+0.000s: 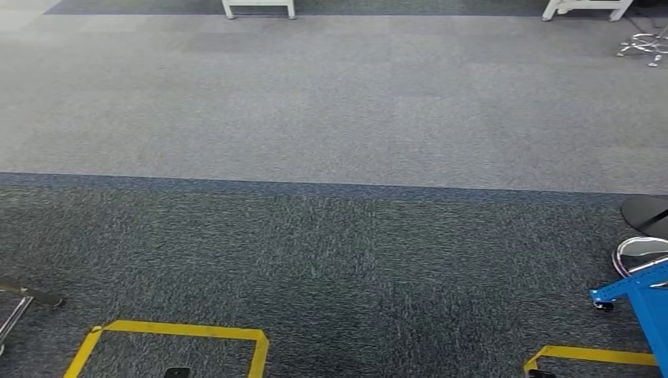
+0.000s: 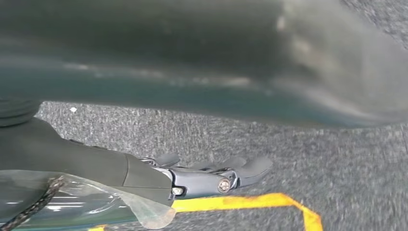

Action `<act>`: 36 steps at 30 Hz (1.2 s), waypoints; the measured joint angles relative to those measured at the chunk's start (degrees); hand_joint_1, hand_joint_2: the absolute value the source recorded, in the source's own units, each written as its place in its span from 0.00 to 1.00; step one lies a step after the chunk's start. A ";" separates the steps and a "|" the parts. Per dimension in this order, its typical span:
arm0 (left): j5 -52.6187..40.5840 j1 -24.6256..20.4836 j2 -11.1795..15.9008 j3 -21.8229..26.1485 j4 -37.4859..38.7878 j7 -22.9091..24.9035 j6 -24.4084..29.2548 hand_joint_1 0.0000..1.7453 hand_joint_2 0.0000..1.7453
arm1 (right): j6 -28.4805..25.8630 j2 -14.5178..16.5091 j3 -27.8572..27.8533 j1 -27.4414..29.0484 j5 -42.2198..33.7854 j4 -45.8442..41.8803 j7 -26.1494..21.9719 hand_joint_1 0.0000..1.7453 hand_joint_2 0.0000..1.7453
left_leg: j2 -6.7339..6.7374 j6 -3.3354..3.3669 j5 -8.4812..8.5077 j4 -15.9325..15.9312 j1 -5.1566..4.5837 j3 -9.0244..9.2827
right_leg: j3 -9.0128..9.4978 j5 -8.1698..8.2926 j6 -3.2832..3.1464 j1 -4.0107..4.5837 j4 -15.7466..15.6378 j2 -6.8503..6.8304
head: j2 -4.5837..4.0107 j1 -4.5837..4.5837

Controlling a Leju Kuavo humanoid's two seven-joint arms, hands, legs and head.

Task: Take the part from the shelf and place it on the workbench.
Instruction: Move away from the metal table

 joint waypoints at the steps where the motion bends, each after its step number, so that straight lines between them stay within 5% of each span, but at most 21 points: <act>1: -0.18 -0.08 0.12 -0.10 0.05 -0.01 -0.01 0.00 0.00 | 0.00 0.02 -0.05 -0.08 0.04 0.02 -0.03 0.00 0.00 | -0.95 0.18 0.86 -2.84 -0.08 1.16 | -0.11 -0.01 0.17 0.00 0.09 0.60 | 0.00 0.00; 4: -0.59 -0.33 0.36 -0.49 0.21 0.20 0.08 0.00 0.00 | -0.04 0.04 -0.28 0.06 0.14 0.05 -0.09 0.00 0.00 | -1.02 0.29 0.67 -5.52 -0.15 2.20 | -0.80 0.14 1.19 -0.20 0.03 2.06 | 0.00 -0.03; 6: -0.74 -0.37 0.31 -0.64 0.27 0.46 0.17 0.00 0.00 | -0.14 0.03 -0.44 0.32 0.17 0.05 -0.12 0.00 0.00 | 0.10 0.65 1.02 -6.43 0.05 2.80 | -1.65 -0.60 1.72 -0.13 1.27 0.42 | 0.00 0.09; 9: -1.08 -0.33 0.29 -0.77 0.46 0.61 0.20 0.00 0.00 | -0.18 0.05 -0.46 0.02 0.22 0.10 -0.13 0.00 0.00 | 2.23 1.07 0.90 -6.96 0.04 3.38 | -6.80 -4.84 2.38 -0.27 10.70 -3.59 | 0.00 0.32; 12: -1.31 -0.30 0.35 -0.93 0.61 0.62 0.20 0.00 0.00 | -0.18 0.05 -0.50 0.07 0.20 0.11 -0.13 0.00 0.00 | 4.07 0.98 0.32 -6.91 0.00 3.84 | -10.62 -5.60 2.99 -0.70 16.69 -4.34 | 0.00 0.33; 14: -1.52 -0.31 0.34 -0.99 0.63 0.62 0.21 0.00 0.00 | -0.19 0.04 -0.57 0.25 0.20 0.11 -0.16 0.00 0.00 | 5.00 0.71 -0.25 -6.91 0.10 4.55 | -8.75 -2.33 3.17 -0.88 12.51 -4.90 | 0.00 0.34; 16: -1.76 -0.34 0.32 -1.03 0.66 0.62 0.25 0.00 0.00 | -0.18 0.04 -0.67 0.22 0.20 0.13 -0.23 0.00 0.00 | 6.09 0.14 -1.14 -6.88 0.05 5.52 | -4.95 0.94 3.17 -0.74 5.20 -6.87 | 0.00 0.39; 19: -1.87 -0.57 0.37 -1.07 0.72 0.58 0.30 0.00 0.00 | -0.17 0.08 -0.88 -0.18 0.21 0.20 -0.30 0.00 0.00 | 7.72 -0.78 -2.37 -6.70 -0.49 6.28 | -2.49 0.88 1.86 -0.12 1.14 -8.61 | 0.01 0.23; 21: -1.97 -0.83 0.37 -1.13 0.75 0.56 0.31 0.00 0.00 | -0.17 0.08 -0.99 -0.01 0.21 0.22 -0.32 0.00 0.00 | 8.16 -1.25 -3.10 -6.58 -0.42 6.83 | -2.31 0.50 0.94 -0.20 1.00 -7.42 | 0.00 0.00; 23: -2.21 -0.97 0.34 -1.27 0.78 0.53 0.32 0.00 0.00 | -0.18 0.07 -1.15 0.11 0.22 0.22 -0.37 0.00 0.00 | 6.04 -1.74 -5.04 -3.49 -0.15 5.83 | -1.71 0.11 0.23 -0.30 0.90 -6.27 | 0.00 -0.24; 26: -2.66 -0.73 0.35 -1.38 0.88 0.51 0.36 0.00 0.00 | -0.40 0.05 -1.43 -0.23 0.26 0.21 -0.45 0.00 0.00 | 3.03 -1.85 -9.08 8.34 -0.04 -0.96 | -0.98 -0.48 -0.58 -0.14 0.86 -4.12 | 0.00 -0.45; 28: -2.90 -0.48 0.37 -1.40 0.92 0.51 0.39 0.00 0.00 | -0.59 0.05 -1.49 -0.15 0.32 0.22 -0.45 0.00 0.00 | 2.75 -1.63 -8.60 12.11 -0.06 -4.20 | -0.40 -0.88 -0.75 -0.01 0.87 -2.66 | 0.00 -0.46; 33: -2.98 -0.39 0.38 -1.42 0.93 0.51 0.40 0.00 0.00 | -0.68 0.05 -1.50 0.03 0.37 0.22 -0.44 0.00 0.00 | 2.57 -1.30 -5.71 10.18 -0.10 -4.42 | 0.24 -1.23 -0.73 0.05 0.87 -1.65 | 0.00 -0.47; 36: -3.12 -0.49 0.52 -1.45 1.03 0.12 0.28 0.00 0.00 | -0.81 0.12 -1.74 0.08 0.46 0.28 -0.48 0.00 0.00 | -0.70 -0.17 0.86 -1.92 -0.42 -0.98 | 0.59 -2.01 0.60 -0.50 0.68 1.48 | 0.00 -0.50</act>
